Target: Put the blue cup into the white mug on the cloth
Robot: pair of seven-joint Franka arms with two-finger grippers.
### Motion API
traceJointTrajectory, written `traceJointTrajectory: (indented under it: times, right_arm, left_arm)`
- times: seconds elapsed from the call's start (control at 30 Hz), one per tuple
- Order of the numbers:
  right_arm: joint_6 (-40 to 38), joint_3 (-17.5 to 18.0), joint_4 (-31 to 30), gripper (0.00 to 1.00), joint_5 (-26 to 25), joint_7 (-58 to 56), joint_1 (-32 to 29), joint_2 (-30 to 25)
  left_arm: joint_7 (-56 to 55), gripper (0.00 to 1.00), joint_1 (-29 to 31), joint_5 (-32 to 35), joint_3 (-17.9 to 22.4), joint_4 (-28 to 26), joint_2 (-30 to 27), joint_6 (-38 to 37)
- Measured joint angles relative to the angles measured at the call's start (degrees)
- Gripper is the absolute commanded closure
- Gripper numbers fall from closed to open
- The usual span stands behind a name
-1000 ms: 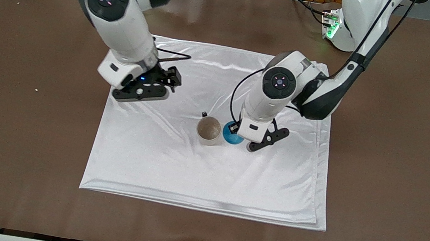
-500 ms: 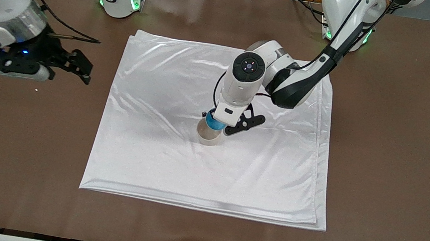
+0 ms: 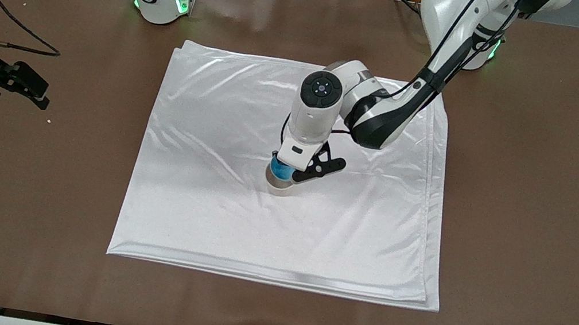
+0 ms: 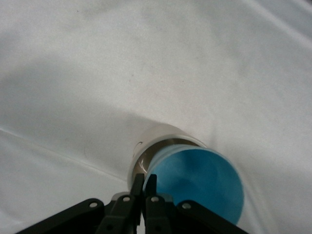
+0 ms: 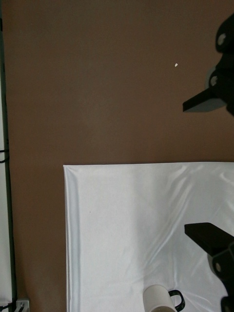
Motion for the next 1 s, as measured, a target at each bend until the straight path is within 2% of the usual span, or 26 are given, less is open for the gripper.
traceJointTrajectory:
  times: [0.03, 0.1, 0.17, 0.27, 0.37, 0.57, 1.0]
  right_arm:
    - [0.0, 0.0, 0.0, 0.0, 0.0, 0.0, 0.0, 0.0]
    - [0.0, 0.0, 0.0, 0.0, 0.0, 0.0, 0.0, 0.0]
    - [0.0, 0.0, -0.1, 0.0, 0.0, 0.0, 0.0, 0.0]
    - [0.0, 0.0, -0.1, 0.0, 0.0, 0.0, 0.0, 0.0]
    - [0.0, 0.0, -0.1, 0.0, 0.0, 0.0, 0.0, 0.0]
    - [0.1, 0.0, -0.2, 0.0, 0.0, 0.0, 0.0, 0.0]
    - [0.1, -0.1, -0.2, 0.0, 0.0, 0.0, 0.0, 0.0]
  left_arm:
    - [0.0, 0.98, 0.0, 0.0, 0.0, 0.0, 0.2, 0.1]
    - [0.0, 0.84, 0.0, 0.1, 0.0, 0.0, 0.6, 0.1]
    - [0.0, 0.57, 0.0, 0.1, 0.0, 0.0, 0.9, 0.2]
    - [0.0, 0.24, -0.1, 0.1, 0.0, 0.0, 1.2, 0.2]
    - [0.0, 0.0, -0.1, 0.6, 0.0, 0.0, 1.6, 0.2]
    - [0.0, 0.0, -0.8, 3.8, 0.0, 0.0, 2.1, 0.2]
    - [0.0, 0.0, -0.7, 4.4, 0.3, 0.8, 2.2, 0.3]
